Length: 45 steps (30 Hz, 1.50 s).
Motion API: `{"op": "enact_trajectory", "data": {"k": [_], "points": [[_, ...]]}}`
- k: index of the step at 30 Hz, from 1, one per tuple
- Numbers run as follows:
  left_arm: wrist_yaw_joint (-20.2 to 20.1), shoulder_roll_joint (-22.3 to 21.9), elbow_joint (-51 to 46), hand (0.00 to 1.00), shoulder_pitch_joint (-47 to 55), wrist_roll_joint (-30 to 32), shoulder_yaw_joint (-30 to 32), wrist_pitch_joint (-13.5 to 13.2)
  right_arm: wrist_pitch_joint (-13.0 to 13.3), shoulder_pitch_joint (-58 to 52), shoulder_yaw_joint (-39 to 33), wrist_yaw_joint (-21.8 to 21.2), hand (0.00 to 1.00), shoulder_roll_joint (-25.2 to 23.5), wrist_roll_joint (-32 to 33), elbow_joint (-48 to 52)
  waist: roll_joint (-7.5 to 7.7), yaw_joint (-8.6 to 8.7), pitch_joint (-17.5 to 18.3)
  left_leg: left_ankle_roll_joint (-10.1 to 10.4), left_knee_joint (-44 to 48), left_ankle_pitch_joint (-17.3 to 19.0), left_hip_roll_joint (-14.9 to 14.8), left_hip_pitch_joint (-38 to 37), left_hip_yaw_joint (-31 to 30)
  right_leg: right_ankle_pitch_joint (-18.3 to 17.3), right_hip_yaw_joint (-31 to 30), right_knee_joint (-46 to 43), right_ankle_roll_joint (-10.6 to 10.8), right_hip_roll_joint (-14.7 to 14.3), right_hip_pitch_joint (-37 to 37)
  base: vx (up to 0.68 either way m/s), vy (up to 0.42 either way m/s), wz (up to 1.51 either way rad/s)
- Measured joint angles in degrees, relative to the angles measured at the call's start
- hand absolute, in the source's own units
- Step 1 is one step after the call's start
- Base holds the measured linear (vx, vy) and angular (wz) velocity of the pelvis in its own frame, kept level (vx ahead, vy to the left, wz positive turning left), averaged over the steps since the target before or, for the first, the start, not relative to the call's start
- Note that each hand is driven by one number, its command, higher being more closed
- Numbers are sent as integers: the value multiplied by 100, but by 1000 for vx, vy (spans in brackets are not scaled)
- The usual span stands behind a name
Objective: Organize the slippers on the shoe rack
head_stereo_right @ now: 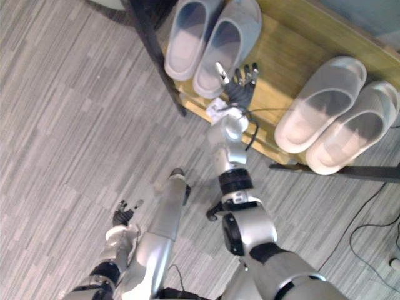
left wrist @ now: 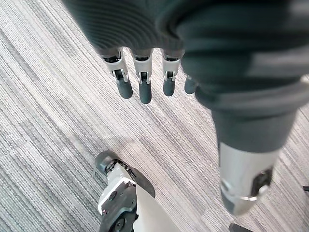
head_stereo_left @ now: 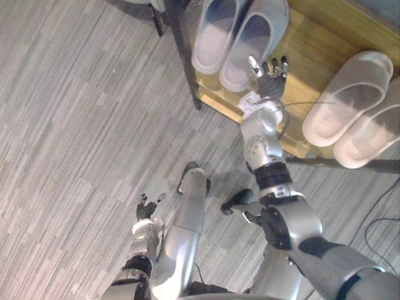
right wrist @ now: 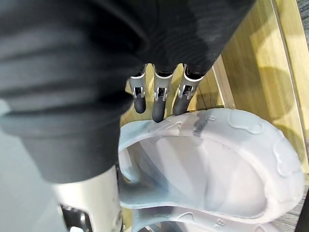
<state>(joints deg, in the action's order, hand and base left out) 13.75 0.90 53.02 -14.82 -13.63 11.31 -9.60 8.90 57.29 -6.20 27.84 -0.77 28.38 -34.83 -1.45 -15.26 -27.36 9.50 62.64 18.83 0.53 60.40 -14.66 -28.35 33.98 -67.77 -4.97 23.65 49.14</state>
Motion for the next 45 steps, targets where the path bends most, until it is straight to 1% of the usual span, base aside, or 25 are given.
{"op": "enact_trajectory", "data": {"k": [2,4,6,7,8,11,12,14,15,17,18,19,20,21,22,23,25,27,29,30,33,37,39,41,45], "points": [[-9,-7,-3,0,15,-2,-1,1,-102,-76,150,-75,0,72,-201,13,-4,33,-2,15,-25,-7,-19,-151,7,1,-2,43,-2,-23,-144,0,0,0],[-21,-7,-11,0,54,-9,1,4,-140,-213,295,-131,0,92,-386,66,-6,70,-3,-11,-154,1,-95,-367,63,28,2,194,-1,-77,-347,-10,17,-6],[-34,-13,-67,0,164,-8,0,4,-194,-431,483,-187,0,92,-610,207,2,151,7,-48,-376,-60,-133,-631,164,78,-13,364,33,-84,-555,2,5,-2],[-43,-9,-105,0,266,-7,-5,1,-202,-617,619,-230,0,89,-762,425,3,219,8,-69,-520,-104,-200,-787,235,127,0,499,25,-119,-704,0,0,0],[-34,-1,-127,0,311,-10,1,3,-203,-741,721,-261,0,85,-839,548,4,243,9,-70,-637,-144,-297,-905,312,184,2,634,-13,-177,-813,28,-7,-11],[-44,77,-179,0,554,-6,-3,-1,-223,-1224,1011,-379,0,85,-1059,937,19,331,21,-106,-1181,-278,-476,-1527,542,382,-9,1155,4,-342,-1319,62,-6,-16],[-51,112,-189,0,653,0,-4,-9,-223,-1393,1140,-453,0,112,-1139,1068,35,372,33,-81,-1379,-339,-545,-1766,642,460,-31,1352,14,-407,-1507,86,1,-22],[-70,219,-184,0,906,6,-23,-5,-214,-1868,1538,-637,0,112,-1281,1428,125,515,110,-90,-1914,-468,-668,-2390,849,670,-115,1864,27,-591,-1961,83,18,-29],[-79,238,-183,0,933,7,-33,-4,-210,-1920,1589,-679,0,113,-1287,1454,142,525,127,-86,-1983,-484,-684,-2463,882,691,-127,1928,26,-614,-2009,93,20,-30],[-197,408,-176,0,1090,76,-258,4,-191,-2485,1947,-1009,0,181,-1515,1715,273,641,341,-97,-2647,-686,-733,-3018,1054,901,-175,2490,109,-777,-2383,99,16,-21],[-215,422,-176,0,1105,101,-286,2,-191,-2572,2001,-1053,0,197,-1534,1738,290,644,375,-98,-2748,-719,-743,-3107,1081,934,-180,2583,118,-803,-2443,86,13,-13],[-284,448,-152,0,1128,130,-394,3,-185,-2825,2069,-1185,0,320,-1707,1801,307,651,477,-94,-3022,-808,-773,-3321,1125,1043,-185,2855,146,-902,-2613,104,25,-19],[-325,470,-41,0,1133,244,-642,3,-170,-3219,2233,-1363,0,443,-1969,1792,354,691,660,-100,-3517,-989,-803,-3686,1214,1231,-194,3313,173,-1046,-2878,123,29,-16],[-340,471,-25,0,1134,257,-688,2,-170,-3274,2249,-1389,0,466,-2002,1791,362,702,687,-105,-3599,-1018,-805,-3734,1227,1257,-194,3385,183,-1063,-2919,96,28,-14],[-413,469,50,0,1133,315,-884,5,-170,-3506,2298,-1475,0,555,-2159,1779,405,759,794,-110,-3926,-1148,-806,-3940,1272,1382,-202,3652,201,-1129,-3044,88,25,-12],[-508,526,130,0,1144,484,-1112,14,-170,-3802,2316,-1616,0,591,-2376,1662,466,885,913,-125,-4498,-1378,-812,-4302,1350,1587,-217,4105,243,-1254,-3289,83,24,-13],[-539,544,223,0,1147,551,-1137,35,-170,-3980,2287,-1703,0,611,-2499,1507,492,949,958,-136,-4834,-1497,-804,-4585,1418,1717,-263,4378,273,-1333,-3471,84,31,-20],[-557,545,321,0,1180,581,-1225,47,-179,-4279,2200,-1813,0,660,-2711,1220,476,1023,1020,-165,-5161,-1585,-804,-4950,1539,1882,-341,4733,331,-1440,-3755,64,53,-27],[-628,545,389,0,1264,632,-1321,61,-208,-4618,2146,-1858,0,761,-2959,923,430,1083,1189,-205,-5440,-1662,-804,-5200,1604,2038,-373,5084,398,-1522,-3977,65,67,-16],[-650,538,397,0,1319,696,-1356,85,-253,-4806,2052,-1904,0,761,-3186,754,396,1110,1284,-228,-5586,-1694,-807,-5337,1649,2141,-404,5299,438,-1575,-4113,89,70,-14],[-685,495,499,0,1444,746,-1365,154,-337,-5136,1892,-1941,0,737,-3540,86,269,1190,1506,-241,-5825,-1707,-786,-5663,1779,2432,-471,5921,535,-1705,-4526,84,82,-17],[-749,495,516,0,1525,909,-1460,166,-486,-5352,1525,-1948,0,676,-3925,-755,141,1202,1673,-254,-5974,-1707,-712,-5893,1875,2849,-515,6737,629,-1844,-4992,57,76,-7],[-751,493,516,0,1561,958,-1463,169,-513,-5389,1363,-1943,0,646,-3973,-1117,129,1208,1721,-255,-6012,-1706,-682,-5970,1880,3000,-514,7015,648,-1882,-5165,27,40,1],[-754,497,517,0,1614,1015,-1468,174,-551,-5465,1205,-1940,0,588,-3972,-1431,133,1211,1757,-258,-6063,-1704,-656,-6111,1875,3091,-510,7228,674,-1921,-5380,38,24,3],[-760,488,518,0,1676,1086,-1585,180,-556,-5619,1016,-1941,0,558,-3951,-1876,104,1213,1865,-289,-6173,-1700,-629,-6353,1873,3106,-520,7312,678,-1948,-5578,1,8,-1]]}}
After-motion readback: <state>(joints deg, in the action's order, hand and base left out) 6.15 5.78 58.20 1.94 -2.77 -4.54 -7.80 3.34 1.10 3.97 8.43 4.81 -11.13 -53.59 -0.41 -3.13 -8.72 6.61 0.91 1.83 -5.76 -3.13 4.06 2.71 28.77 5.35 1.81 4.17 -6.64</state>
